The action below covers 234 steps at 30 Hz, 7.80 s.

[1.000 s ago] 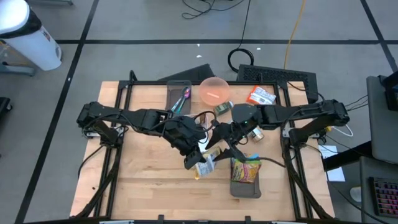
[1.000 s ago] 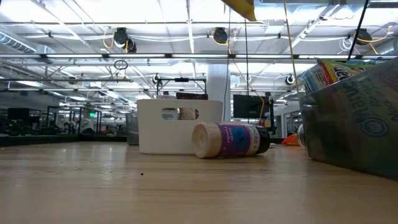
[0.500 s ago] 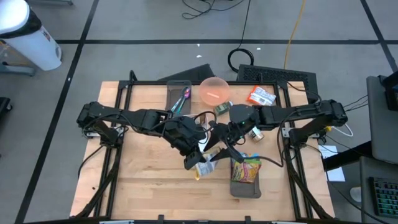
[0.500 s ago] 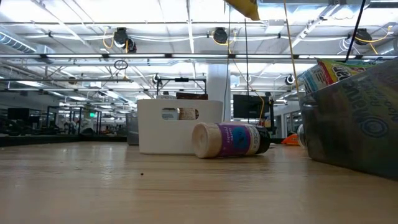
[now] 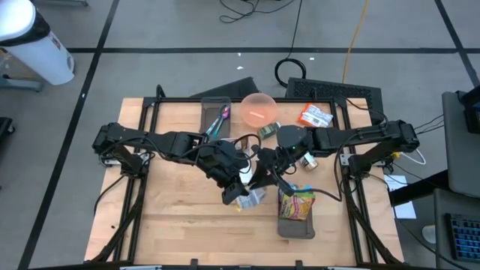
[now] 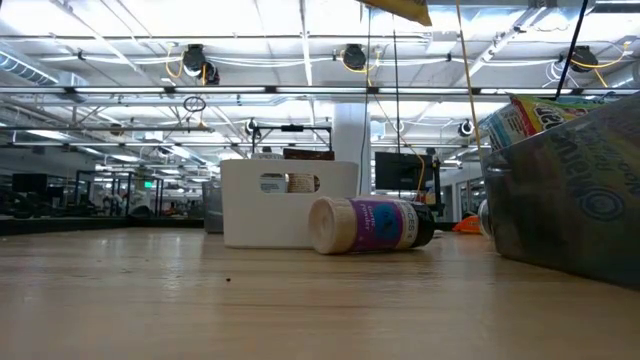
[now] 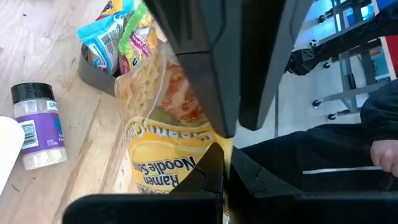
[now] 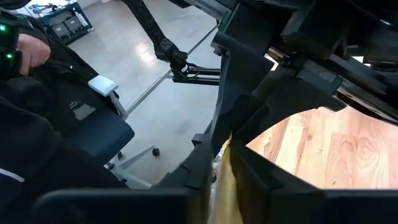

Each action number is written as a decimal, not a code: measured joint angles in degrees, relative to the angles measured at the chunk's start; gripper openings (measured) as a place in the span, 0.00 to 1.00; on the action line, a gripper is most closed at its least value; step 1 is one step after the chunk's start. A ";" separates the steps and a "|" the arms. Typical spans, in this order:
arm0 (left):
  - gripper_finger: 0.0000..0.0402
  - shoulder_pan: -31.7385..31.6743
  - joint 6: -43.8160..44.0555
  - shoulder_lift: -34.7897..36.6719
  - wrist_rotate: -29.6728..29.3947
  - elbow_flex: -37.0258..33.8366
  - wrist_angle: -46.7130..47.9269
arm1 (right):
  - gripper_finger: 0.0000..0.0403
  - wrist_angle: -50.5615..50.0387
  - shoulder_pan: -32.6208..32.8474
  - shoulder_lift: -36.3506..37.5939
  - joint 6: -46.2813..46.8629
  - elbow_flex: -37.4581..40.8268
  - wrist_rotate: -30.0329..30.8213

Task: Pick & Place Food Item
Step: Put the yellow noodle pack into the bottom black transparent bin, then put the purple seasoning bottle into the white bin

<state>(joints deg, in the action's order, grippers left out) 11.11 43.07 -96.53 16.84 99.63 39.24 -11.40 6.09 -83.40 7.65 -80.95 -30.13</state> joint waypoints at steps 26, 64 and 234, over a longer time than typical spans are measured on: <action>0.29 -6.07 1.44 0.00 10.69 -0.04 -3.28 | 0.00 -1.95 0.02 1.97 -1.42 0.02 1.62; 0.40 -1.15 -8.27 7.04 -11.38 0.00 -3.34 | 0.00 -20.00 24.20 26.05 12.95 7.44 42.77; 0.40 4.98 -5.38 6.95 -29.11 -0.04 0.82 | 0.32 58.03 46.24 34.78 5.41 59.14 76.67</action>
<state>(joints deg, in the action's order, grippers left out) 16.10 37.69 -89.58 -12.27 99.59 40.06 46.63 52.33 -48.62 13.06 -21.80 46.54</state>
